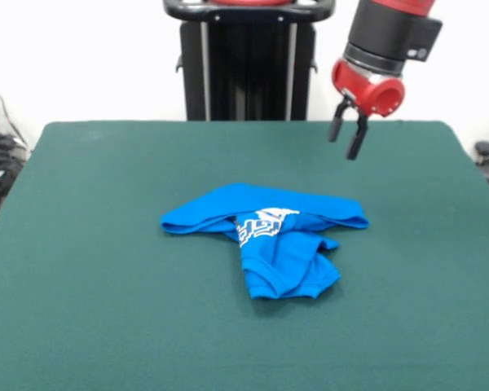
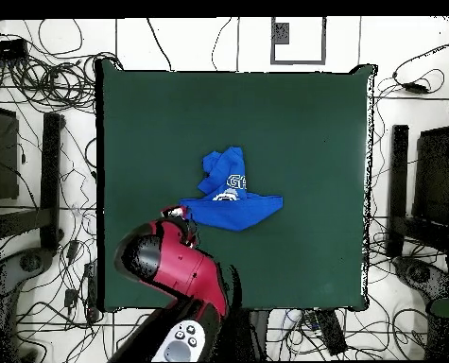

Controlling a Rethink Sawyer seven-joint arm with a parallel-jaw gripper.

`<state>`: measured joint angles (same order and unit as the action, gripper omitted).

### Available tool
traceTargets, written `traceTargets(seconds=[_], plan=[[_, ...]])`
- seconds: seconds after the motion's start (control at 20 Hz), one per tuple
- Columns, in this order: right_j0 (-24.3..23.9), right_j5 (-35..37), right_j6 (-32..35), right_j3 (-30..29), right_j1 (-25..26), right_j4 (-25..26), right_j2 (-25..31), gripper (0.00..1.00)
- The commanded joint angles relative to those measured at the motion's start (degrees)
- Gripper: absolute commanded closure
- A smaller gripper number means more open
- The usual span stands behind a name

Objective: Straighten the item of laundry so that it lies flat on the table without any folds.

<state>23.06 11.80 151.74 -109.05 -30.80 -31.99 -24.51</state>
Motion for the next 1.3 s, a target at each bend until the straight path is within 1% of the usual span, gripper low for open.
traceTargets(seconds=[0.05,0.3,0.5,0.7,0.85,1.1,1.3], plan=[[1.41,-2.64,18.52,-1.32,2.84,-7.56,4.14,0.00],[1.78,-3.09,17.55,-1.56,2.82,-9.68,3.82,0.00],[0.81,-4.22,16.06,-2.40,2.08,-10.30,4.57,0.00],[1.38,-4.20,15.63,-1.99,2.33,-11.04,3.56,0.00],[2.77,-3.41,15.91,-1.24,2.77,-11.82,1.52,0.00],[5.24,1.34,16.86,1.07,3.26,-12.79,-3.11,0.00],[6.02,1.77,18.00,2.03,4.56,-14.51,-3.88,0.00]])
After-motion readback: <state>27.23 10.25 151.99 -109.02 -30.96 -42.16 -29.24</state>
